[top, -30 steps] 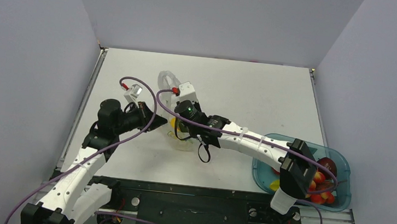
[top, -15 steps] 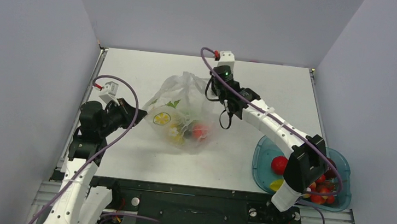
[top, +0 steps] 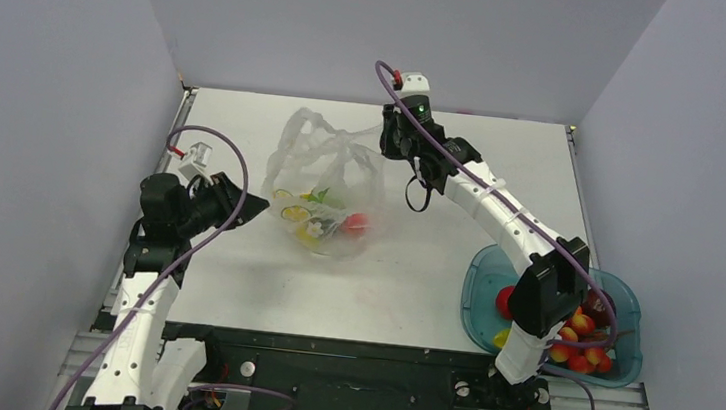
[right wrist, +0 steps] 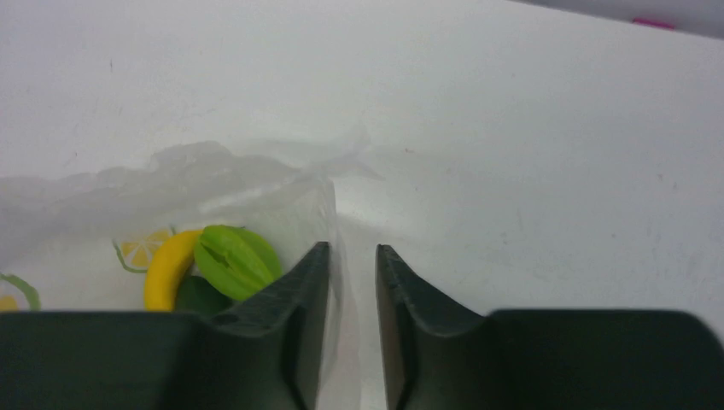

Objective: Take the fake fruits out of the plastic bag
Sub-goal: Adjust the plastic bag at the center of the board.

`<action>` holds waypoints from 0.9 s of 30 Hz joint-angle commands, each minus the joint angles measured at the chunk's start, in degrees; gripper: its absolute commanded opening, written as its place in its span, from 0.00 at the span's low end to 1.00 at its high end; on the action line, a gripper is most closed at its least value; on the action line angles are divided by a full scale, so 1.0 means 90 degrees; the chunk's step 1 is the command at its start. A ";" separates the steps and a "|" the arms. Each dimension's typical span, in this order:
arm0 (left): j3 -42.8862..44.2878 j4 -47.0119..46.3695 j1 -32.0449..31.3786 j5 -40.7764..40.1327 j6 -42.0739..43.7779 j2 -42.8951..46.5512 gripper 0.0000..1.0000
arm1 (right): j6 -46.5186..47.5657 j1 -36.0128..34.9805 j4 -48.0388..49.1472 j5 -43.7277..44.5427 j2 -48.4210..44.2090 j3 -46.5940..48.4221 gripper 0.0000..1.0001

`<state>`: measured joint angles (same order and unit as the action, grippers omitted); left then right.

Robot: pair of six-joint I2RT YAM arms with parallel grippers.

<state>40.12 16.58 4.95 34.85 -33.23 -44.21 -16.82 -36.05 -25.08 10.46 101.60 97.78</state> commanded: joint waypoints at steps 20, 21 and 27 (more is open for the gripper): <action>0.0737 -0.0414 0.0046 -0.0471 -0.2225 -0.0091 0.59 | -0.4355 -0.0546 -0.0468 0.0532 -0.2499 -0.1053 0.85; 0.0842 -0.0462 0.0046 -0.0511 -0.2308 -0.0168 0.59 | -0.4632 -0.0565 -0.0496 0.0404 -0.2505 -0.1076 0.85; 0.1456 -0.0355 0.0046 -0.0227 -0.2169 -0.1141 0.58 | -0.5906 -0.0627 -0.0707 0.0171 -0.2207 -0.1125 0.87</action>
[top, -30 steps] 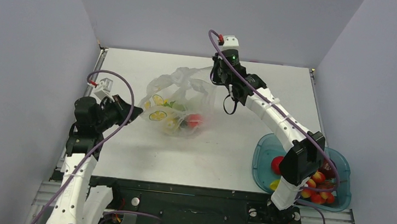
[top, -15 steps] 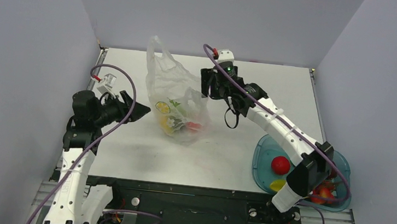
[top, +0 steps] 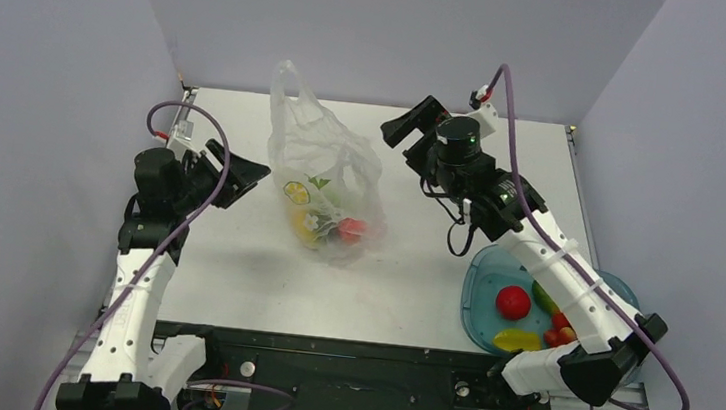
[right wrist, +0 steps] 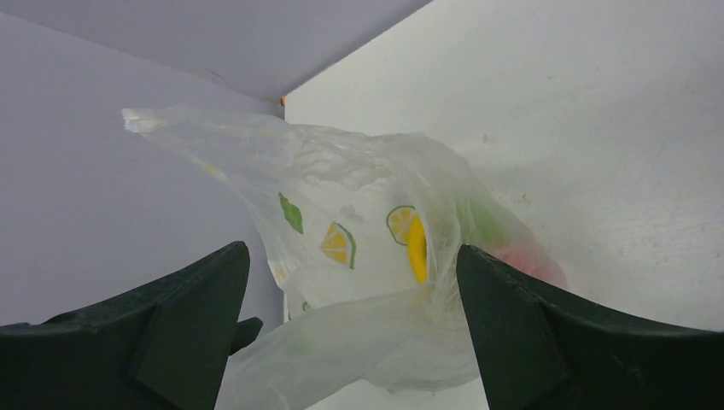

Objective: Take the fake fruits out of the plastic bag
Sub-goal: Adjust the plastic bag at the center of the board.

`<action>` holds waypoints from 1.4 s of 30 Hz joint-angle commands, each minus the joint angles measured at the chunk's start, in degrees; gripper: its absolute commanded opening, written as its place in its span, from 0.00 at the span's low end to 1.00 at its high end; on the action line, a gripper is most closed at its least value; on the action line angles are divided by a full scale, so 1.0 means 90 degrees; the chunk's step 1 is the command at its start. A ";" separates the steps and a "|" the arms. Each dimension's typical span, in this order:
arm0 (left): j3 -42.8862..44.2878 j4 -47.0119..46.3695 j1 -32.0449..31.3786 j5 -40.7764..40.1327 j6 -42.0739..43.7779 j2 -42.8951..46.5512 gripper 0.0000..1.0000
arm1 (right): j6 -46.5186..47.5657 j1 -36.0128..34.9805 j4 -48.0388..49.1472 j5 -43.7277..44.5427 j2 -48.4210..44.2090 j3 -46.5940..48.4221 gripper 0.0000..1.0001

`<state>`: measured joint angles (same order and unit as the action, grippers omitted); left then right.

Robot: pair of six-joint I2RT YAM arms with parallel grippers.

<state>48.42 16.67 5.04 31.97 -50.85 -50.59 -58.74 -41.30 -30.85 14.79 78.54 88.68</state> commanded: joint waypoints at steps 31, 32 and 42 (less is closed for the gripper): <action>0.1005 -0.0685 -0.1746 -0.1789 0.1442 -0.1858 0.68 | 0.1256 -0.1493 0.3737 -0.0207 -0.0890 -0.3776 0.00; 0.0764 -0.0780 -0.1838 -0.1918 0.1129 -0.1830 0.68 | 0.1342 -0.1597 0.3788 -0.0146 -0.0899 -0.3792 0.00; 0.0141 -0.3020 -0.1542 -0.0750 0.0517 -0.2215 0.11 | 0.4797 -0.3249 0.4970 0.2127 -0.0625 -0.4445 0.00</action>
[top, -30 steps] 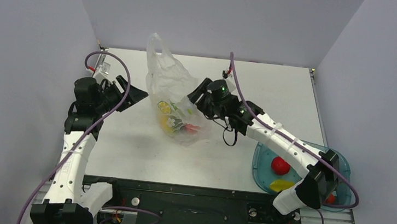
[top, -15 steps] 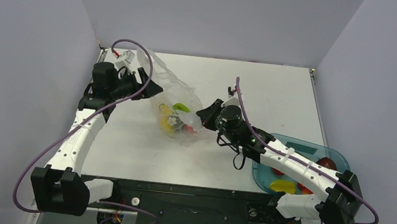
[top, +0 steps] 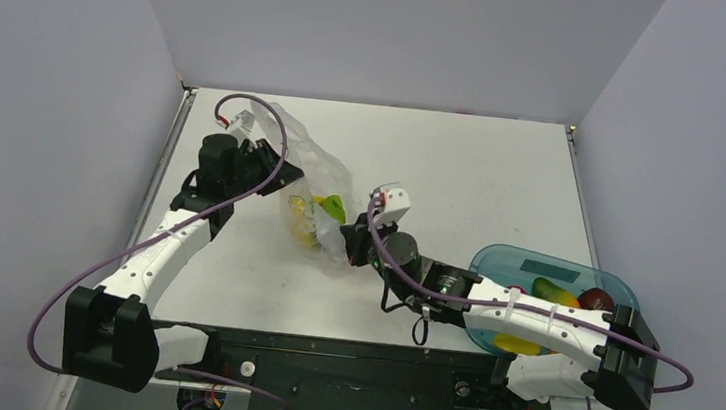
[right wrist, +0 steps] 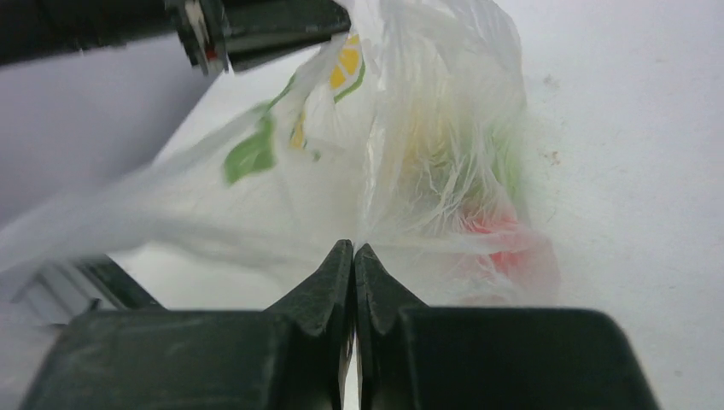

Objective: Take the fake fruits out of the plastic bag
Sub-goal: Adjust the plastic bag at the center of the board.

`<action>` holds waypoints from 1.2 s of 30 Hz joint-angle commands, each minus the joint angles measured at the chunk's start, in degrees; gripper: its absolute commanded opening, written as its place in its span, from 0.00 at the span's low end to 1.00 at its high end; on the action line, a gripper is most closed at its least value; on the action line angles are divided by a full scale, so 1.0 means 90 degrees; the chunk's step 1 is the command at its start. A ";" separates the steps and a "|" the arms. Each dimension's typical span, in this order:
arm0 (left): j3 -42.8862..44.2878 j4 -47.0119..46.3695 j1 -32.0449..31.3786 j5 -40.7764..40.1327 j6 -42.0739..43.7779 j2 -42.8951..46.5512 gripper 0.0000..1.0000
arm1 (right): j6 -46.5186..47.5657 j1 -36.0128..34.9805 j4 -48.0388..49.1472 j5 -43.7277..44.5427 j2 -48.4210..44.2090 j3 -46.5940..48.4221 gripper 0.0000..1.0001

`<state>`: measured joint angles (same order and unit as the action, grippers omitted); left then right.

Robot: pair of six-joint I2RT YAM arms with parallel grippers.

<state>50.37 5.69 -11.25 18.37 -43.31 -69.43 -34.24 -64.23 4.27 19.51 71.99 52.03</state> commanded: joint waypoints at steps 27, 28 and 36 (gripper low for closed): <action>-0.0747 0.1584 0.0529 0.0608 0.0308 0.2155 0.47 | 0.0714 -0.0567 0.0113 0.1141 0.0967 -0.0029 0.06; -0.0832 0.1677 0.0523 0.0509 0.0285 0.2401 0.48 | 0.0667 -0.0546 0.0020 0.1101 0.0982 0.0029 0.04; -0.1454 0.2444 0.0523 -0.0232 -0.0301 0.3711 0.52 | 0.0182 -0.0497 -0.0192 0.0791 0.1154 0.0189 0.03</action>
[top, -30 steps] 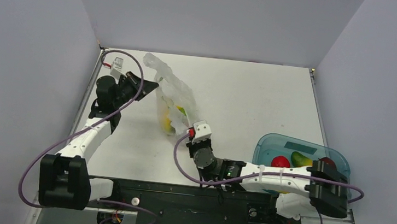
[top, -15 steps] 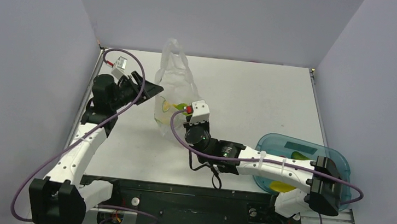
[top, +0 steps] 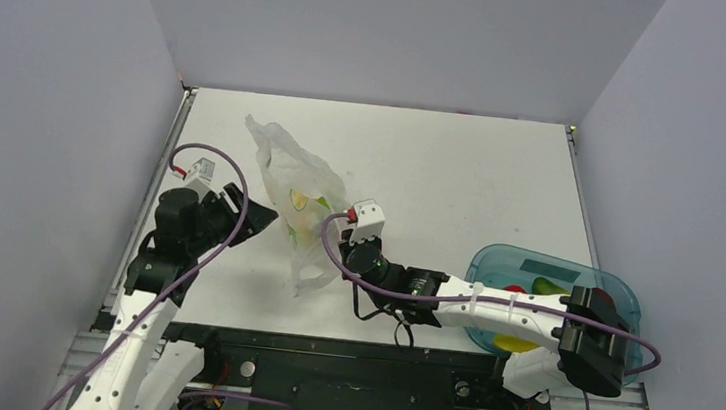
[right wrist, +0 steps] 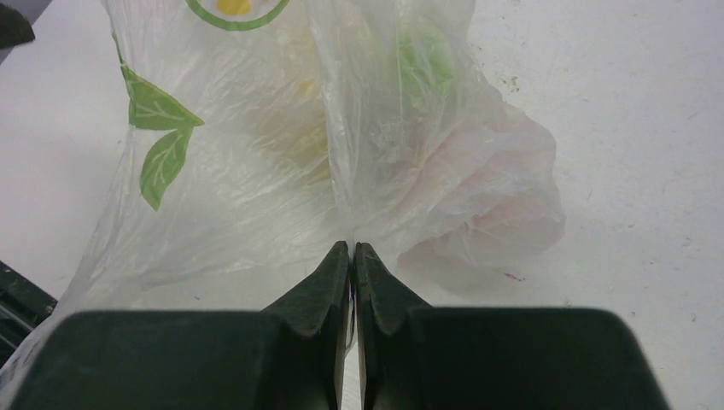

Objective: Take the fake fruits out of the plastic bag
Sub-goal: Adjust the plastic bag at the center of the board.

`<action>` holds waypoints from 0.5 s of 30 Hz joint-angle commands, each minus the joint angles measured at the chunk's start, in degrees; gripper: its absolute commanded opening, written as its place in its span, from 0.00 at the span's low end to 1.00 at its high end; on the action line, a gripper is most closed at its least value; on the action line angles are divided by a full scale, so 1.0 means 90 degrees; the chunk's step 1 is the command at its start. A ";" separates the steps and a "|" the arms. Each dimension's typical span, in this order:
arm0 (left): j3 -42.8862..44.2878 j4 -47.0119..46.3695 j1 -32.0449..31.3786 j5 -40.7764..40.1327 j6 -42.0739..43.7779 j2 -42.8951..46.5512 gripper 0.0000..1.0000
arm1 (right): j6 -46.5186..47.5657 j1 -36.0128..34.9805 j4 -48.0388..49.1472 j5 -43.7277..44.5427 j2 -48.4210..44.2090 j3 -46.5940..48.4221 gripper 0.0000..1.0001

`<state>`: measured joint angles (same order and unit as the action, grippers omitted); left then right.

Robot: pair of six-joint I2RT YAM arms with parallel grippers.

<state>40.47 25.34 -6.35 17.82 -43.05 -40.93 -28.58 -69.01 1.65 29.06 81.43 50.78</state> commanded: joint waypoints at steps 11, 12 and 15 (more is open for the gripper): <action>-0.1662 -0.3012 -0.0169 0.1347 -0.1201 0.0018 0.53 | -0.0965 -0.0014 0.0418 -0.0796 0.0113 0.0287 0.02; -0.1688 -0.3063 -0.0214 0.1343 -0.1163 -0.0056 0.53 | -0.1017 -0.0016 0.0458 -0.0806 0.0064 0.0244 0.02; -0.1872 -0.3198 -0.0248 0.1601 -0.0903 -0.0404 0.39 | -0.1041 -0.0017 0.0516 -0.0764 -0.0039 0.0127 0.03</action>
<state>24.45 5.41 -7.90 28.08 -52.90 -42.28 -35.86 -68.99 2.87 22.79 83.09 51.42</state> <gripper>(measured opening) 0.508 0.025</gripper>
